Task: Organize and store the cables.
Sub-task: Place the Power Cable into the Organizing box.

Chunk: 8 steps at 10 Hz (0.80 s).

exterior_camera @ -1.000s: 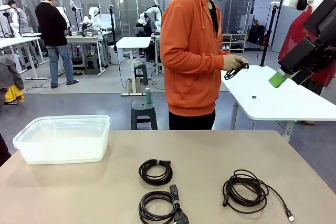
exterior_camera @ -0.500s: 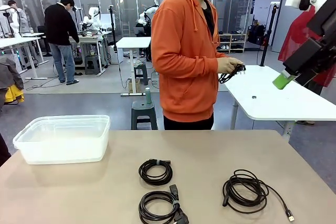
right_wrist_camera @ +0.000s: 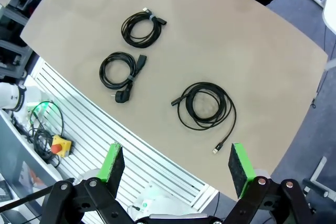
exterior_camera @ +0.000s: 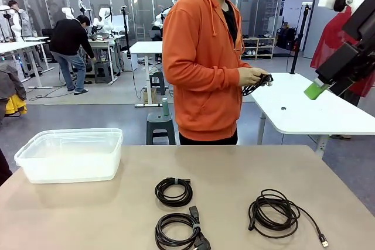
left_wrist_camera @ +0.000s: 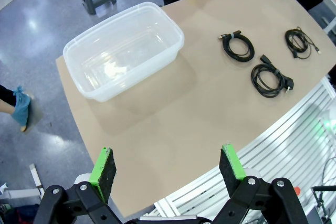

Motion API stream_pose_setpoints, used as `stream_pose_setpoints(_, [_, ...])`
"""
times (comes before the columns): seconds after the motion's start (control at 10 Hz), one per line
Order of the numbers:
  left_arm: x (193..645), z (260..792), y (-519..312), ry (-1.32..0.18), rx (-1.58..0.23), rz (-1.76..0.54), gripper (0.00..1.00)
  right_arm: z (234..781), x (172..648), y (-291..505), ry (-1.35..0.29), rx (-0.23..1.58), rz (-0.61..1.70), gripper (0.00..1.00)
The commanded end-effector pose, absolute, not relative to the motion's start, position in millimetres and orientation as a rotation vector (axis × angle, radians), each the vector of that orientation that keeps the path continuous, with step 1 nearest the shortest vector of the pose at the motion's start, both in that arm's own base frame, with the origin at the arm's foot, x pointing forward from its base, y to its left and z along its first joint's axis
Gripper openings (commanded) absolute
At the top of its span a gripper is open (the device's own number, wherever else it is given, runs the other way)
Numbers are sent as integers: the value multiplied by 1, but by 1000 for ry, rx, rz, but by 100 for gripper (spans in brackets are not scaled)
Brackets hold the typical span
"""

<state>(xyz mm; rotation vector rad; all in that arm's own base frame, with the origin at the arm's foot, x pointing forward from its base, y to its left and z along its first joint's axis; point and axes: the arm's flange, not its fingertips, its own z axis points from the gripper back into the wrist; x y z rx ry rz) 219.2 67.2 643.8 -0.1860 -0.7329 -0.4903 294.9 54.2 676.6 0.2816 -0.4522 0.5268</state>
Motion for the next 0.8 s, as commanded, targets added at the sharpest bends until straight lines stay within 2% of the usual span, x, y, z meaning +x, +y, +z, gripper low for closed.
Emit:
stream_pose_setpoints(0.0, [218, 645, 66, -736, -185, -501, 100, 677, 297, 55, -462, 286, 527, 100])
stream_pose_setpoints(0.3, [219, 644, 67, -733, -186, -490, 100, 677, 297, 55, -462, 286, 527, 100])
stream_pose_setpoints(0.5, [236, 636, 27, -618, -230, -532, 100, 677, 297, 55, -462, 286, 527, 100])
stream_pose_setpoints(0.7, [241, 621, -9, -535, -275, -406, 100, 677, 297, 55, -462, 286, 527, 100])
